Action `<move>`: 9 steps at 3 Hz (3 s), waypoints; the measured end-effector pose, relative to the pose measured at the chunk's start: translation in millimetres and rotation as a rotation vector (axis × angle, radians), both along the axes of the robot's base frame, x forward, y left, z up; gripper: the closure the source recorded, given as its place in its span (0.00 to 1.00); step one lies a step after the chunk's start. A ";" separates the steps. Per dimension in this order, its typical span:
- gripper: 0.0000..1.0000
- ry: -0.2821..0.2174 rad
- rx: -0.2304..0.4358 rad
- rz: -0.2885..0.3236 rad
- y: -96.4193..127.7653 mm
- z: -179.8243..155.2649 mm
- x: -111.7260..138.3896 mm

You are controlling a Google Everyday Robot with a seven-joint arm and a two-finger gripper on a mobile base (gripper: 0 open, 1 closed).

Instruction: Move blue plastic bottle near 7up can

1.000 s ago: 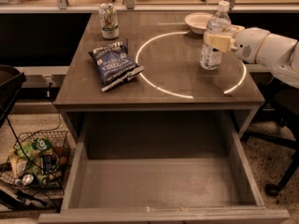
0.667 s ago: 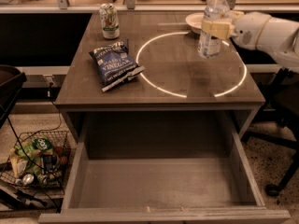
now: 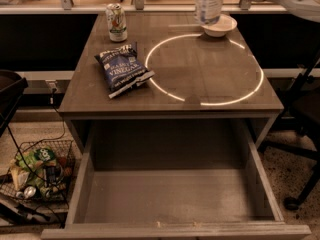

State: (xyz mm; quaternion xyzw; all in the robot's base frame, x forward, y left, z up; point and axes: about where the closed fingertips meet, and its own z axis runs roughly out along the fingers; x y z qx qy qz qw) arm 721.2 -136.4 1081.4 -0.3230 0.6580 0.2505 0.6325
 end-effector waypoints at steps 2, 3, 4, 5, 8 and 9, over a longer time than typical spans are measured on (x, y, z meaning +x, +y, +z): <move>1.00 0.099 0.043 -0.008 85.6 0.8 24.0; 1.00 0.170 0.153 -0.081 116.9 -46.4 41.0; 1.00 0.170 0.153 -0.081 116.9 -46.4 41.0; 1.00 0.093 0.138 -0.081 128.7 -44.6 64.0; 1.00 -0.071 0.023 -0.075 150.0 -50.5 117.7; 1.00 -0.073 0.006 -0.084 156.7 -69.4 122.4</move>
Offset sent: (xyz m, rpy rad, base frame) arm 0.0412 0.1405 -0.0701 0.1196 0.2456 -0.0884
